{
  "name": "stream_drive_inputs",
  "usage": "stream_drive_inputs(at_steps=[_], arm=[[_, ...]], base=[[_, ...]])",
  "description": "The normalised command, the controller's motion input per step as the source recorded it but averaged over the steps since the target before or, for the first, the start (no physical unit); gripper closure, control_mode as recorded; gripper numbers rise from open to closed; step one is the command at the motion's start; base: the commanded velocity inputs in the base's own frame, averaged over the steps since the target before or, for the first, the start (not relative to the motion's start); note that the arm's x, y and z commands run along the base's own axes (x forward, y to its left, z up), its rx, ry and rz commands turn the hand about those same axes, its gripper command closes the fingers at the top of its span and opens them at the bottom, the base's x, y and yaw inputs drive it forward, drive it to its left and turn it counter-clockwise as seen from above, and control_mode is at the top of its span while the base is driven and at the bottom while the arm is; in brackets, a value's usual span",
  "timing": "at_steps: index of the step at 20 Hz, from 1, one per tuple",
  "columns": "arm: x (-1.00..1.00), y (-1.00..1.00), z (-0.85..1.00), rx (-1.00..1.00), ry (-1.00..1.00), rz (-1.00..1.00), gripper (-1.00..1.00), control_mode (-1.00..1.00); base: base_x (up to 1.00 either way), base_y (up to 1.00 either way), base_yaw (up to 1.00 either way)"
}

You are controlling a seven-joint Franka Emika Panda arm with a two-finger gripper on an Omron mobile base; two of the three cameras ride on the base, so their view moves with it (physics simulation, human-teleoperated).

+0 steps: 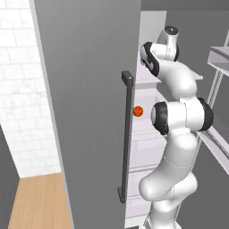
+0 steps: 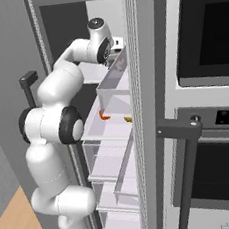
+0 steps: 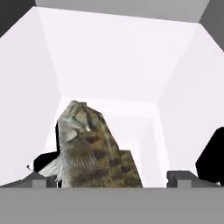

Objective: Place one squash and one fish in each tupperware on the nearby counter, to pack two identical lunches.

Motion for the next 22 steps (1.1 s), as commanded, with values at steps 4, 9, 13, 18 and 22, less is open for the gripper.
stream_drive_inputs(at_steps=[4,9,13,18,22], arm=[[-0.13,0.00,-0.11,-0.02,0.07,0.01,-1.00,-1.00],[-0.32,0.04,-0.19,0.00,0.00,0.05,-1.00,-1.00],[-0.09,0.18,-0.43,0.00,-0.04,0.07,-1.00,-1.00],[0.00,0.20,-0.44,0.00,-0.05,0.05,-1.00,-1.00],[-0.20,0.27,-0.25,0.00,-0.04,0.02,-1.00,-1.00]], base=[[0.00,0.00,0.00],[0.00,0.00,0.00],[0.00,0.00,0.00],[0.00,0.00,0.00],[0.00,0.00,0.00]])
